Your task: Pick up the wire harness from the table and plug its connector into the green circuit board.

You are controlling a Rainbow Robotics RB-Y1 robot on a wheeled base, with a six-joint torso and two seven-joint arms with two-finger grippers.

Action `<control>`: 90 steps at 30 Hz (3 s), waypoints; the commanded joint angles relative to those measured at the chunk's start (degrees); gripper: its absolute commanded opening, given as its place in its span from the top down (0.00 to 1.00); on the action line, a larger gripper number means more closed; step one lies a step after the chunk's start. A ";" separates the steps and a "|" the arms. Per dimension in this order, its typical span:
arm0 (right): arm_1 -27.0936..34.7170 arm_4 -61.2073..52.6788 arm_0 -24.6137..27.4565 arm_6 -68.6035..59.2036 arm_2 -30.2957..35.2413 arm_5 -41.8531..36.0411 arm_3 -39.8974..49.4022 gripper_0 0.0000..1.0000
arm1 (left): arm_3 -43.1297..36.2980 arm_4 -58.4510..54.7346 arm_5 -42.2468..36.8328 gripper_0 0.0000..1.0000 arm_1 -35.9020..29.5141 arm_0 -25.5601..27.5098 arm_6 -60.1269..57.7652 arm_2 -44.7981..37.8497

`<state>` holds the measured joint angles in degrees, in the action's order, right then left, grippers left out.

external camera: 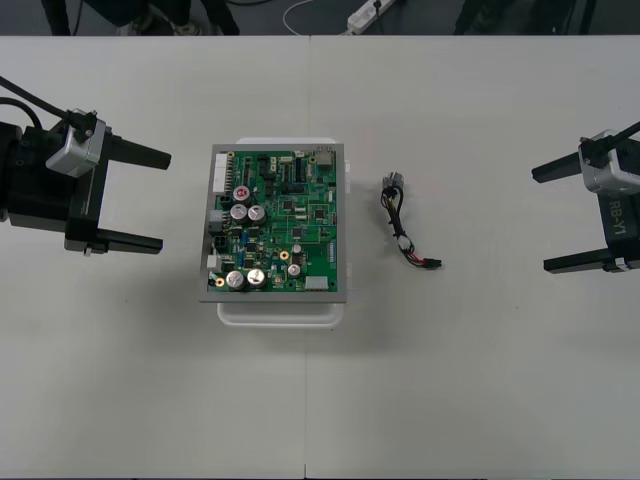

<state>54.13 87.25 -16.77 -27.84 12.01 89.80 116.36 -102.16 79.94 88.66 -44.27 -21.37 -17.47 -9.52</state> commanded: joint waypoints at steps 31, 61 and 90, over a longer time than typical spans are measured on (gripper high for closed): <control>-0.78 0.29 0.69 -0.73 2.05 0.20 1.06 0.00 | -1.55 -0.75 1.34 0.00 -0.37 -1.66 -0.19 0.38; -0.78 0.29 0.69 -0.73 2.05 0.20 1.06 0.00 | 1.87 -4.18 1.34 0.00 0.07 -3.06 -3.44 1.96; 0.89 1.08 -0.19 -3.19 -3.84 0.20 1.68 0.00 | -4.98 -8.75 1.34 0.00 -9.07 -6.67 -9.16 8.03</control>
<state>53.86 87.45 -16.49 -28.54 9.95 89.80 116.39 -104.43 72.63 88.67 -49.86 -25.49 -22.05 -3.67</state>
